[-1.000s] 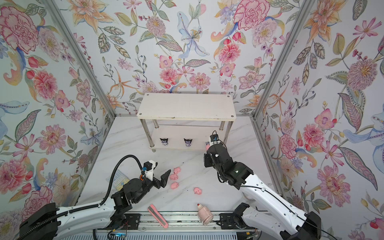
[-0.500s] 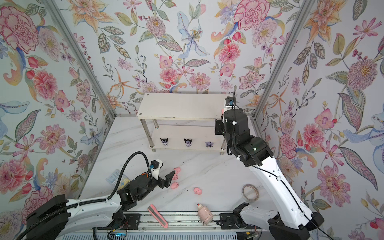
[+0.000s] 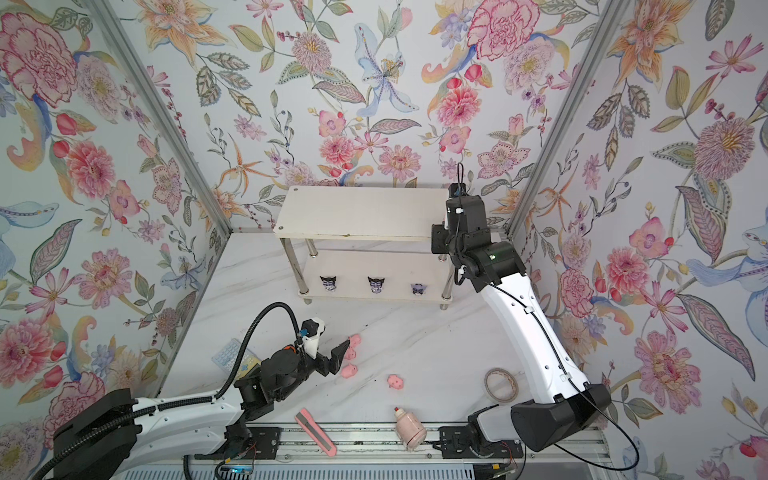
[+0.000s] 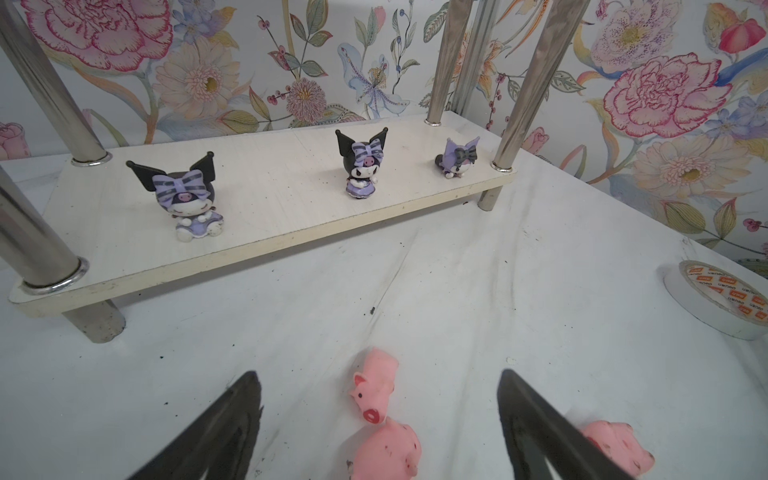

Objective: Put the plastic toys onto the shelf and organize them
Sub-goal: 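Lift the pink pig with the right gripper up toward the upper shelf, then lower the pig onto the upper shelf corner and open the right gripper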

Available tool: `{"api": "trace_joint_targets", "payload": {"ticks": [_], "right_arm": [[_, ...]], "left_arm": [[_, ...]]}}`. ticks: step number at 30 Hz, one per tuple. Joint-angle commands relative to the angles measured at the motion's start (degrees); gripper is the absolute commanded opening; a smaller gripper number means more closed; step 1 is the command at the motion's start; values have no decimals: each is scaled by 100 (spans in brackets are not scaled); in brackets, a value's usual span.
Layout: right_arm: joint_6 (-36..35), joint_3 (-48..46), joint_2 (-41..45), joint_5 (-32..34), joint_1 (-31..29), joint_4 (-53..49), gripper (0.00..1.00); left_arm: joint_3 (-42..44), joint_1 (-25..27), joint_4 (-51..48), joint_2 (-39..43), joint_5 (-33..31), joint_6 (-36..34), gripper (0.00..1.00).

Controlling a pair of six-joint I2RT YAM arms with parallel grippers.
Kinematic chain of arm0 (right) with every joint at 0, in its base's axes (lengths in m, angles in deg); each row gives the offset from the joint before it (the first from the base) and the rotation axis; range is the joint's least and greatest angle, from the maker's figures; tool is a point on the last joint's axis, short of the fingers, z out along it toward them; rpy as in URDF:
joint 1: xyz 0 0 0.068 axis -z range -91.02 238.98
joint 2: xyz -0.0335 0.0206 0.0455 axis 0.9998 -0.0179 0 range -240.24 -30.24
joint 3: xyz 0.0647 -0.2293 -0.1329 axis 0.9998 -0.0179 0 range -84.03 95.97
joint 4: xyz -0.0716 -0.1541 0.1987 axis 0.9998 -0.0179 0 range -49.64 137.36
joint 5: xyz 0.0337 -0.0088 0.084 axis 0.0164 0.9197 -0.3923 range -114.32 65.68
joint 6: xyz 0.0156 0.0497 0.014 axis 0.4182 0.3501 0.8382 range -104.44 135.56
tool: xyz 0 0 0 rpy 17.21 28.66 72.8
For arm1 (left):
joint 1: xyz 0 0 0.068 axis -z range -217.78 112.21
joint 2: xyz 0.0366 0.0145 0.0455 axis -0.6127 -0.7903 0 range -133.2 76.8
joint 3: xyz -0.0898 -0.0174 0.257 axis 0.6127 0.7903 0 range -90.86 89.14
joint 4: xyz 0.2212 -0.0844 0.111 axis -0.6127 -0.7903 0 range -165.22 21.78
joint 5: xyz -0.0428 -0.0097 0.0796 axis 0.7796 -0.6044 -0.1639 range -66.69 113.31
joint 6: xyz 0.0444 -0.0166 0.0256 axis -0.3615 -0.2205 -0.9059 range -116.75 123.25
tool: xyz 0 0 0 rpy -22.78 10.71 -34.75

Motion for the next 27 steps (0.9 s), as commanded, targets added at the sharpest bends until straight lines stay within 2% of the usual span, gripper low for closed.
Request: {"api": "trace_joint_targets", "payload": {"ticks": [1, 8, 27], "right_arm": [[82, 52, -36, -298, 73, -124, 0], [34, -19, -59, -460, 164, -124, 0], [104, -57, 86, -376, 367, -186, 0]], "left_arm": [[-54, 34, -99, 108, -200, 3, 90], [-23, 38, -54, 56, -242, 13, 90], [-33, 34, 60, -172, -190, 23, 90]]}}
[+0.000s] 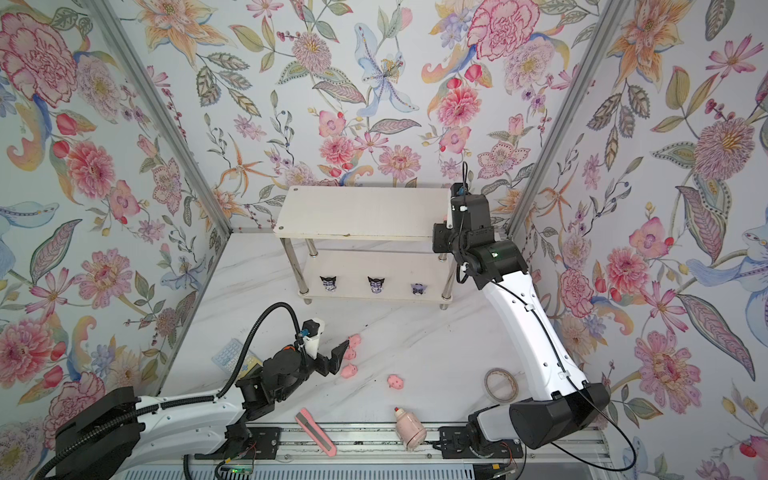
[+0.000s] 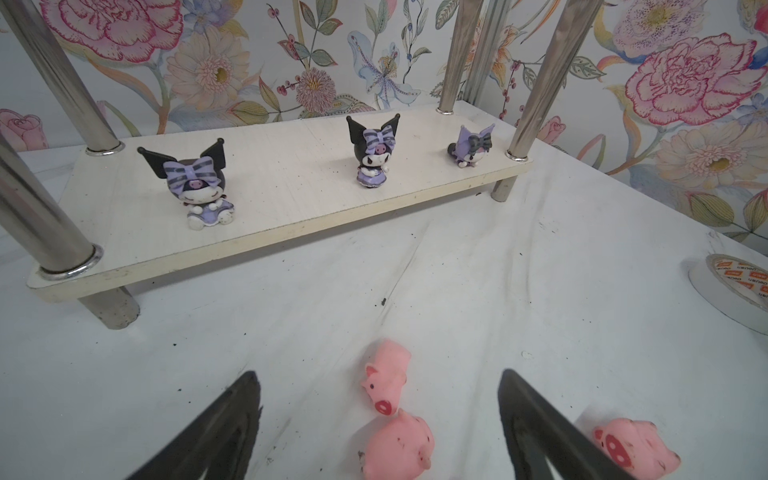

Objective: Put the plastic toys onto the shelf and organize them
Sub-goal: 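Lower the pig onto the upper shelf corner and open the right gripper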

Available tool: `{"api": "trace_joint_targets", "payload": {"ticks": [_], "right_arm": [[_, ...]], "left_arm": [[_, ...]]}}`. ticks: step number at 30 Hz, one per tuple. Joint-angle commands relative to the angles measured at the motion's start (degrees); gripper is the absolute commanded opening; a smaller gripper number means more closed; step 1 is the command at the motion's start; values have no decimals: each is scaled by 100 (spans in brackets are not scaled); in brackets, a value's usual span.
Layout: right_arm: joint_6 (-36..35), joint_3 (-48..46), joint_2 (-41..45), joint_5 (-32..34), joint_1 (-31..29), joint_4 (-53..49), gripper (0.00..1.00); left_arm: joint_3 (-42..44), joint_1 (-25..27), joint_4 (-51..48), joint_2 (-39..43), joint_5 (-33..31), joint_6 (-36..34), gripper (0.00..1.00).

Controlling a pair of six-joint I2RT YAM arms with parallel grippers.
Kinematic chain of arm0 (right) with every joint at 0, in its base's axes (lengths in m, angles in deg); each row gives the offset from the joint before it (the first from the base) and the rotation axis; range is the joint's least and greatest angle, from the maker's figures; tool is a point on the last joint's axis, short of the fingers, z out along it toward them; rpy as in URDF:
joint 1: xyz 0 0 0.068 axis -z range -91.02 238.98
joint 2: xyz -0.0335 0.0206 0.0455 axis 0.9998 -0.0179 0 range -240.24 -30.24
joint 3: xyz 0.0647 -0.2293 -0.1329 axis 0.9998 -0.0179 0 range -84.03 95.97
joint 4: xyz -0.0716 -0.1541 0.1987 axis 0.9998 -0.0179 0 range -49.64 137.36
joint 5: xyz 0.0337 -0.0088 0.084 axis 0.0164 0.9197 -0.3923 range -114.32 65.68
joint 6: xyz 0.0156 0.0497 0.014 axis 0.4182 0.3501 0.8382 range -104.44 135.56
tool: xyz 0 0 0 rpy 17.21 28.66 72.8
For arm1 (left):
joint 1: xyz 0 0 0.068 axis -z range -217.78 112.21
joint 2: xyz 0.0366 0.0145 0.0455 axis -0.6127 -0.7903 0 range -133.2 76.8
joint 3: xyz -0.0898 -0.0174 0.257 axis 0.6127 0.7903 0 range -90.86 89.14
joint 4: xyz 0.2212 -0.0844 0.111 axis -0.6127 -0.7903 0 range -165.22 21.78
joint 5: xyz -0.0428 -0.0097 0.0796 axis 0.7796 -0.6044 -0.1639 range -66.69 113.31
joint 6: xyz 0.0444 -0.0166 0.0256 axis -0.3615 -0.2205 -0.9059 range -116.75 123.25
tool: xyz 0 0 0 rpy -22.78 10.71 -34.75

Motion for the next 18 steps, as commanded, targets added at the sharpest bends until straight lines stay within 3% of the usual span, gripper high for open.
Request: {"api": "trace_joint_targets", "payload": {"ticks": [1, 6, 18], "right_arm": [[85, -43, 70, 23, 144, -216, 0], [94, -62, 79, -72, 245, -243, 3], [111, 6, 26, -320, 300, -260, 40]], "left_arm": [[-41, 34, 85, -27, -104, 26, 90], [-22, 30, 83, 20, -113, 30, 90], [-51, 33, 51, 30, -121, 50, 90]]}}
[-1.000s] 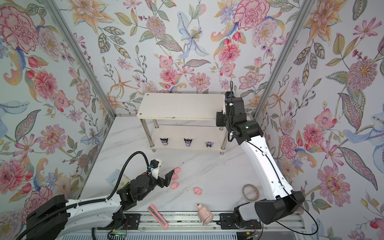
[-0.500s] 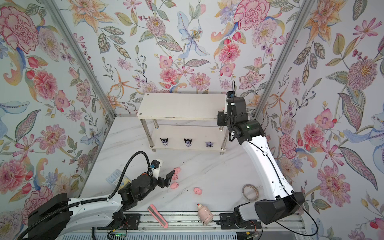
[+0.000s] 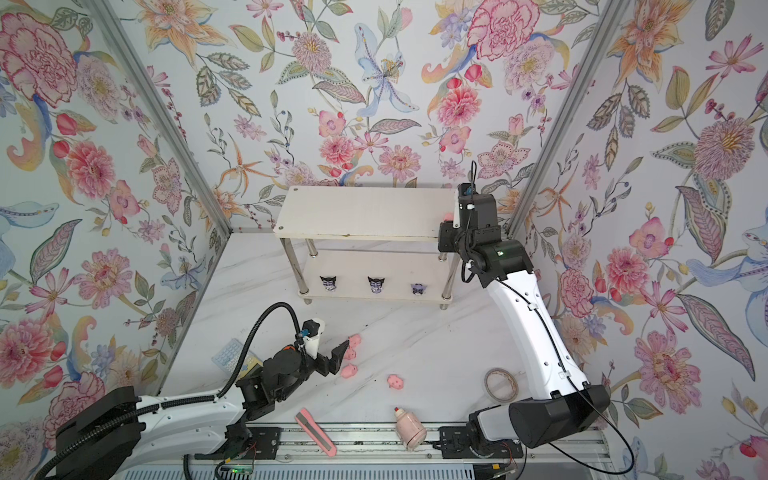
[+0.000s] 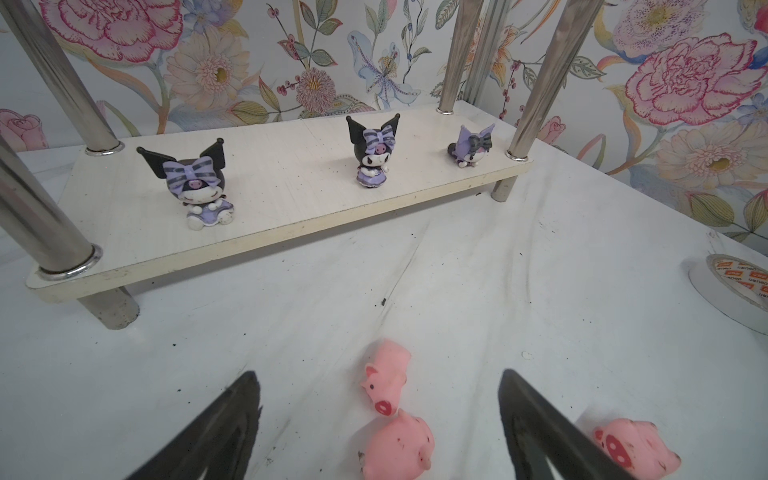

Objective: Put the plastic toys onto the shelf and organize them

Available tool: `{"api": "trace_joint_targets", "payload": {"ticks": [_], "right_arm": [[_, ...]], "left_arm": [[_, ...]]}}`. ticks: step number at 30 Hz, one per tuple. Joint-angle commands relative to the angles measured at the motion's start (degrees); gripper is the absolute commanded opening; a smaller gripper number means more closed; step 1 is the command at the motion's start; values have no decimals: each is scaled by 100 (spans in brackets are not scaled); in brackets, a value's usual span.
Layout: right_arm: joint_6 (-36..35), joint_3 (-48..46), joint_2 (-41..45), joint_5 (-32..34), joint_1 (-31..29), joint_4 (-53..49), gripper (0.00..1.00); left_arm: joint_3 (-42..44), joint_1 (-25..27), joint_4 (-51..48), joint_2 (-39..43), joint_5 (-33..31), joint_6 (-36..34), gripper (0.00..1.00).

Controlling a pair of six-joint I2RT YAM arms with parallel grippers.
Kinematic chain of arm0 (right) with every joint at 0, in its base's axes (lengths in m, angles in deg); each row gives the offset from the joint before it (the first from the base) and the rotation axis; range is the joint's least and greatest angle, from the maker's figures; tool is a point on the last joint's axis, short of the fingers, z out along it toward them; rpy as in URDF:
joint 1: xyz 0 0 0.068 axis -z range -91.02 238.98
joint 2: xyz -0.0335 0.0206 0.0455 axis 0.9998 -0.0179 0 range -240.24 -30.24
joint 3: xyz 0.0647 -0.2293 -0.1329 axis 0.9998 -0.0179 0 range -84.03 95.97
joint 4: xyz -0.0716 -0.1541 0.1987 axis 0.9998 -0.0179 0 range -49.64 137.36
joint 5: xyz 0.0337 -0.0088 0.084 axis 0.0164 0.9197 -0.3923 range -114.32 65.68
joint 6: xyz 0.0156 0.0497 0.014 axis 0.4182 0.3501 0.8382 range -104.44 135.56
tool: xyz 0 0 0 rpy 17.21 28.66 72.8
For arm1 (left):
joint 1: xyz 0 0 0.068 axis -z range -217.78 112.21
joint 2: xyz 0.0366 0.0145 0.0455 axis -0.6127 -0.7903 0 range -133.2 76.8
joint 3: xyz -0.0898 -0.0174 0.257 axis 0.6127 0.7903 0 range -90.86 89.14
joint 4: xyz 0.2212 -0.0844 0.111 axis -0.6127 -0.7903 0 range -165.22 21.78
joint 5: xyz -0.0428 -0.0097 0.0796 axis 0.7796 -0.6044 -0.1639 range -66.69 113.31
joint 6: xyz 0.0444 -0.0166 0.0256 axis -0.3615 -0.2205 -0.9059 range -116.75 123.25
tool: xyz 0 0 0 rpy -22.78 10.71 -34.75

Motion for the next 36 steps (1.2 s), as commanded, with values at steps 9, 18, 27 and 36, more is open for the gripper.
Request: {"api": "trace_joint_targets", "payload": {"ticks": [9, 18, 27, 36], "right_arm": [[30, 259, 136, -64, 145, -199, 54], [55, 599, -202, -392, 154, -191, 64], [66, 808, -585, -430, 155, -191, 64], [189, 761, -693, -69, 147, -181, 52]], "left_arm": [[-63, 34, 61, -9, -97, 71, 90], [-70, 31, 68, -29, -114, 75, 90], [-71, 34, 50, -41, -160, 50, 91], [-80, 29, 74, -92, -192, 56, 91]]}}
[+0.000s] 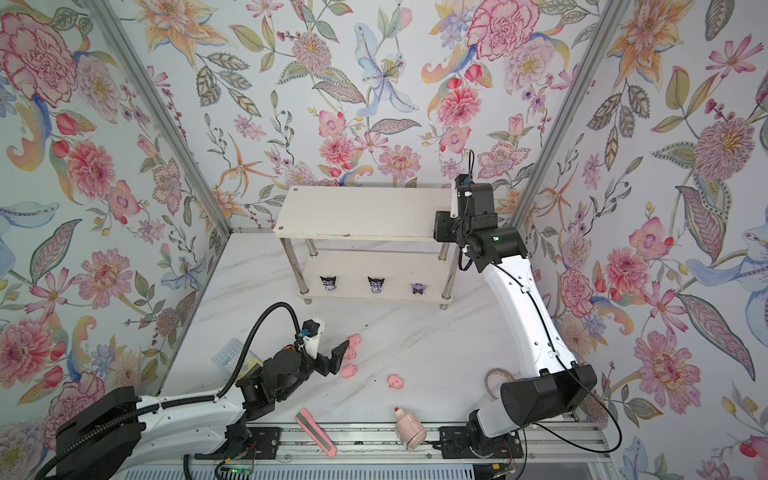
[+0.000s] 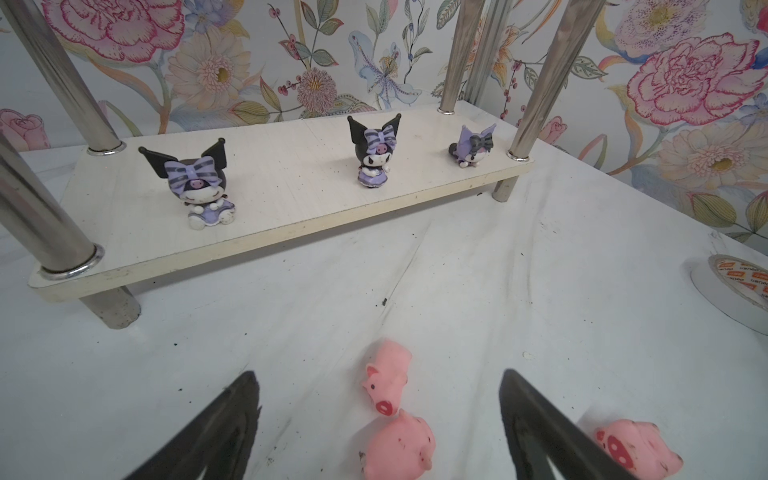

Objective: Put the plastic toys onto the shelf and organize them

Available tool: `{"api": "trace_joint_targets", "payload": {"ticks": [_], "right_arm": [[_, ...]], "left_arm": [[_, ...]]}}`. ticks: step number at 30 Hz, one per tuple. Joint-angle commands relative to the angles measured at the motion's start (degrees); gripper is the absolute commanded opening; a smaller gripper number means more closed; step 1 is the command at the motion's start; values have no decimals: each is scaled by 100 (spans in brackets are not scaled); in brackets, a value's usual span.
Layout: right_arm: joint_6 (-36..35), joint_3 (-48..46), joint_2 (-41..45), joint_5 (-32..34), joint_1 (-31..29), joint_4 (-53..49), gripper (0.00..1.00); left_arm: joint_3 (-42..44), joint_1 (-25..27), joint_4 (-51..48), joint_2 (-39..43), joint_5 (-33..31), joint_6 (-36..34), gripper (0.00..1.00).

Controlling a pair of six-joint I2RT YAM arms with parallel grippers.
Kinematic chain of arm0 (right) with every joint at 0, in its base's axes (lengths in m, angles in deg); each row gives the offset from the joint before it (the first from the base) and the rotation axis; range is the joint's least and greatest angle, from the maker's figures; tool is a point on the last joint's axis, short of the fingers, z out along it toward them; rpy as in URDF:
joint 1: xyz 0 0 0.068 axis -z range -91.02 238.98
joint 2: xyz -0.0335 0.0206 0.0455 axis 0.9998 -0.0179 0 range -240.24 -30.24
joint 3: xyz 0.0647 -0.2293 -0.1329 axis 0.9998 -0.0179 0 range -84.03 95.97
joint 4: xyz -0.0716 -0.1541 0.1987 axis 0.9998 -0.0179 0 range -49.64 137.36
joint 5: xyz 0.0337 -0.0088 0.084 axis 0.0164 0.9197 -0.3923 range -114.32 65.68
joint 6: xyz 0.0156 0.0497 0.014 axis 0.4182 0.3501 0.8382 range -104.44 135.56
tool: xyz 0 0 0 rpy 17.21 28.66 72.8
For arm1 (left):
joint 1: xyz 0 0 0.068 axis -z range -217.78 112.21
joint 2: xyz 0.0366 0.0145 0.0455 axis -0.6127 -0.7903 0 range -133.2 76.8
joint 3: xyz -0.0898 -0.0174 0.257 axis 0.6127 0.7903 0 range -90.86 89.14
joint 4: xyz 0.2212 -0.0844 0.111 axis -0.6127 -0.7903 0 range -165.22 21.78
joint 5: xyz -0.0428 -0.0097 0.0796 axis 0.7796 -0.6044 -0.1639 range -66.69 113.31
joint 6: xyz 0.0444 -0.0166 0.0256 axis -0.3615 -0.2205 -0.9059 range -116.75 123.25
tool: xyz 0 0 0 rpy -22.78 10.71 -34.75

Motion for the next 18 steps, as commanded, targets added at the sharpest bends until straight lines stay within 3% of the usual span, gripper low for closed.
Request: {"api": "trace_joint_targets", "payload": {"ticks": [1, 9, 18], "right_arm": [[145, 64, -76, 303, 0, -79, 49], [377, -275, 81, 534, -12, 119, 34], [463, -310, 78, 407, -90, 203, 33]], "left_arm": [[-88, 49, 76, -87, -130, 47, 91], [-124, 34, 73, -179, -82, 68, 91], [-98, 29, 67, -127, -84, 76, 91]]}}
